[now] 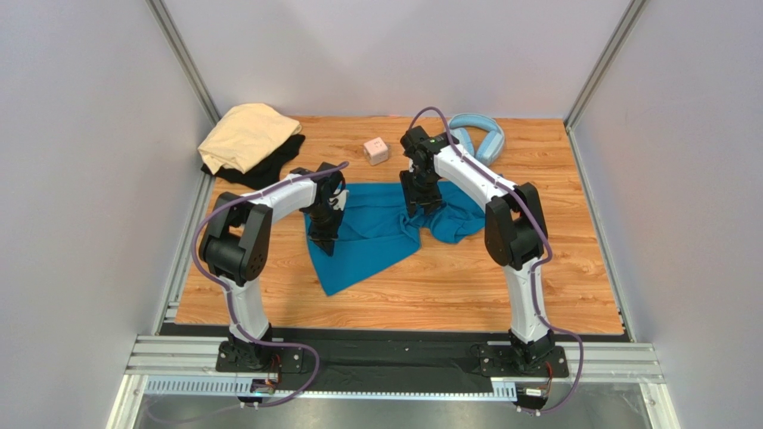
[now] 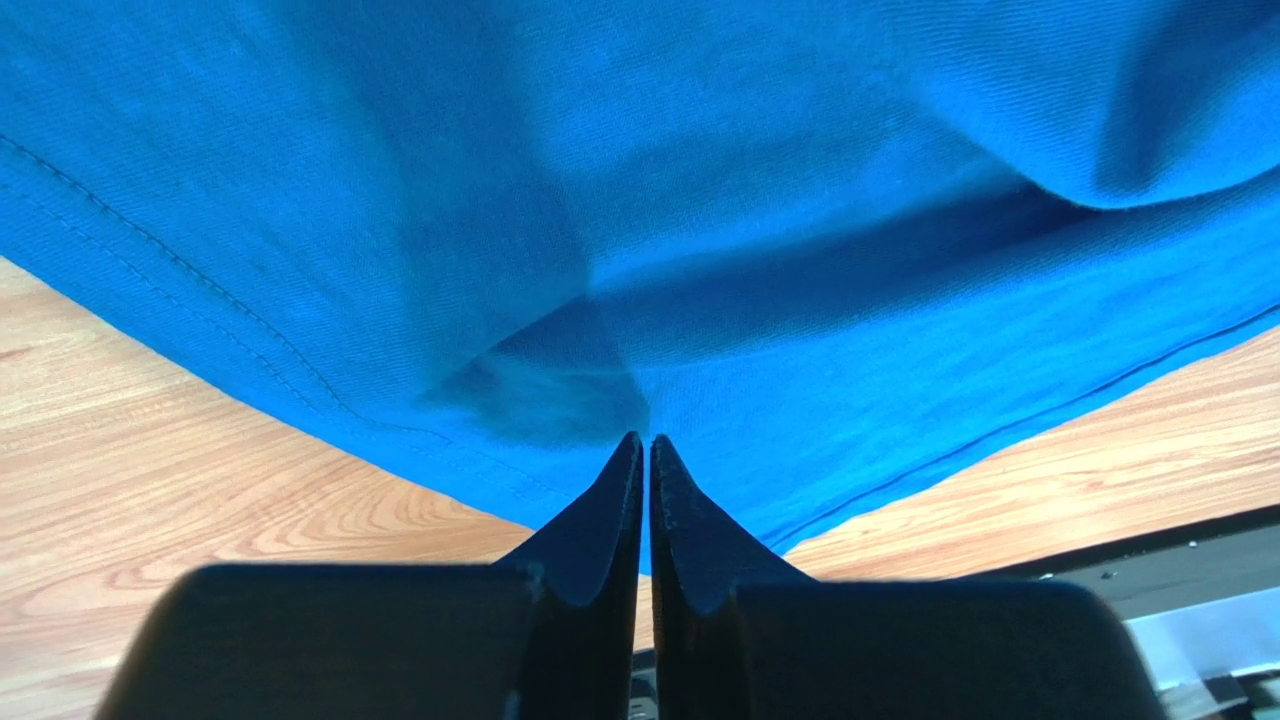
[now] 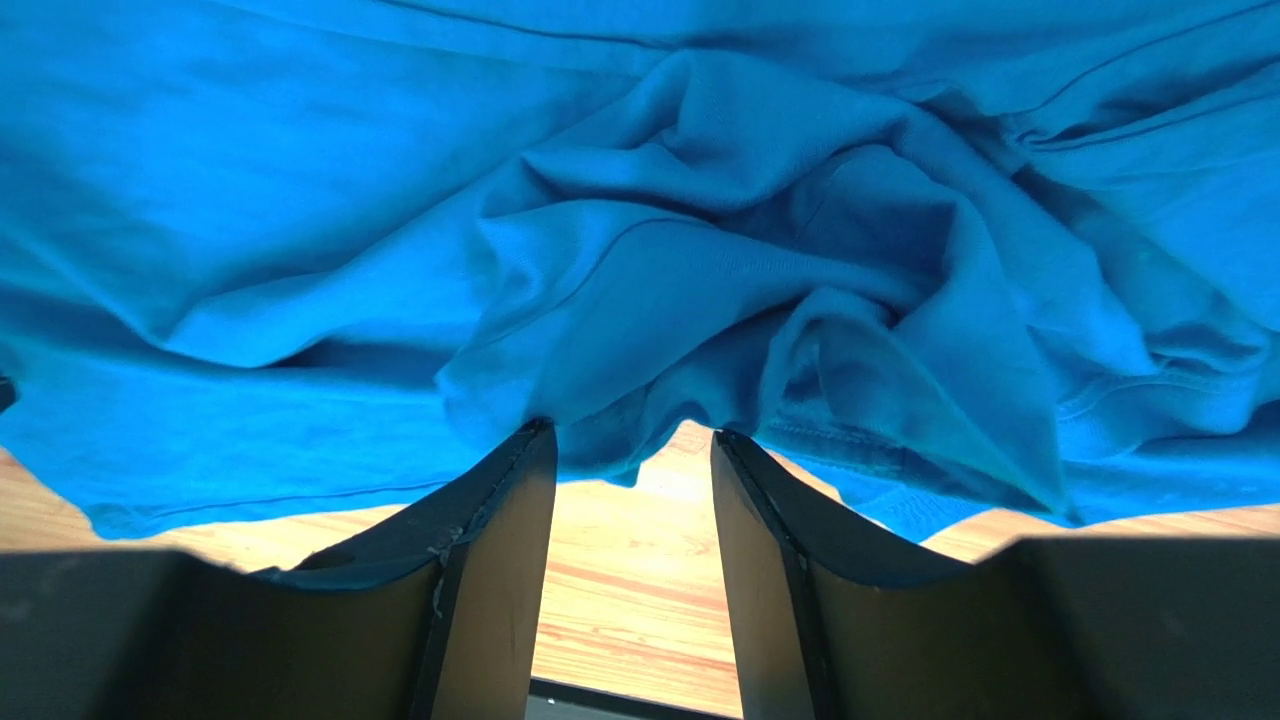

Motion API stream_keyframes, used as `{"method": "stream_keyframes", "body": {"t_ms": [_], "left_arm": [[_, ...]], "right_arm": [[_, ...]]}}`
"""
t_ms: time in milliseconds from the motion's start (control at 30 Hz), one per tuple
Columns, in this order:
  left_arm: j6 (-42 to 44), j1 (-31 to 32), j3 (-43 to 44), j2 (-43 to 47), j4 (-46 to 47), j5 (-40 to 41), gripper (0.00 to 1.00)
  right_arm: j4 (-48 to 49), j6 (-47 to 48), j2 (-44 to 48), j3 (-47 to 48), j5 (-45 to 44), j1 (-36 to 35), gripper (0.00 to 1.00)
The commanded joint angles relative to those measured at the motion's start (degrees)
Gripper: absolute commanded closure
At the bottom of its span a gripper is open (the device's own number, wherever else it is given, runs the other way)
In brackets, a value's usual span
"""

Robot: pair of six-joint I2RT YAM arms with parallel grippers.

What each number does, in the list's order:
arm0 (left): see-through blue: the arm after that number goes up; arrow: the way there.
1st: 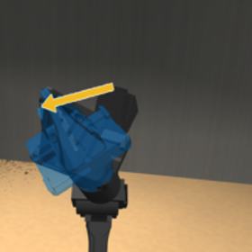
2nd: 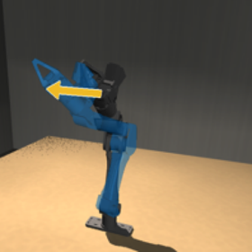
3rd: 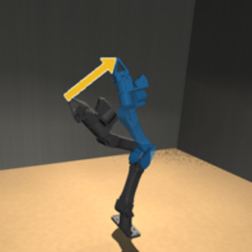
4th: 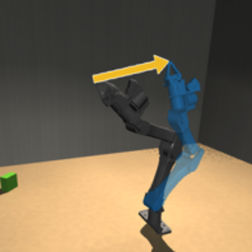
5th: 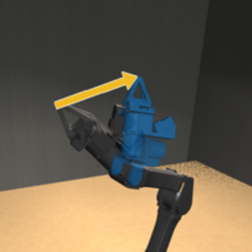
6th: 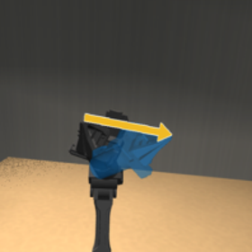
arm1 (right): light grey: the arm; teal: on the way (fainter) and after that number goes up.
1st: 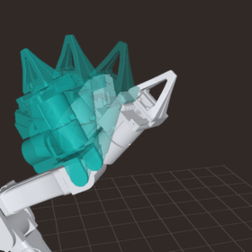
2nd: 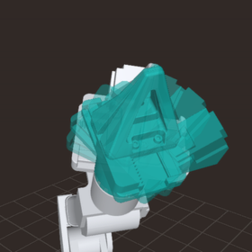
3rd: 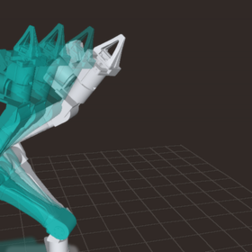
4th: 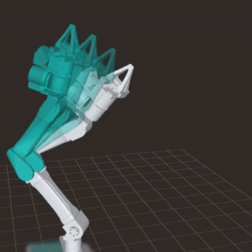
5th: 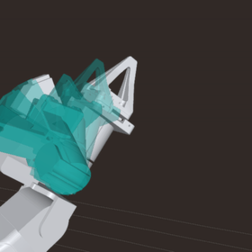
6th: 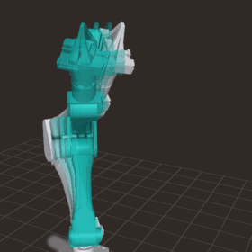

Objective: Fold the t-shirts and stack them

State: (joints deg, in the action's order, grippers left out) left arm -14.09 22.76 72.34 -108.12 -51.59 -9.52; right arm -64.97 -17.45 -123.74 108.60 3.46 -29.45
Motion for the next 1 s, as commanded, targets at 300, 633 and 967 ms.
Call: {"method": "stream_keyframes", "body": {"t_ms": [300,633,967], "left_arm": [[2.3,0.1,2.3,1.2,0.2,0.3,0.91],[1.3,0.2,3.0,1.4,0.4,0.3,0.91],[0.3,0.2,2.4,3.3,0.0,0.5,0.91]], "right_arm": [[-1.6,-2.0,0.3,0.0,-3.3,-0.2,0.97],[-0.6,-1.3,7.5,-3.8,-6.0,-0.1,1.00],[-0.9,-1.1,17.5,-6.7,-7.3,-0.1,1.00]]}}
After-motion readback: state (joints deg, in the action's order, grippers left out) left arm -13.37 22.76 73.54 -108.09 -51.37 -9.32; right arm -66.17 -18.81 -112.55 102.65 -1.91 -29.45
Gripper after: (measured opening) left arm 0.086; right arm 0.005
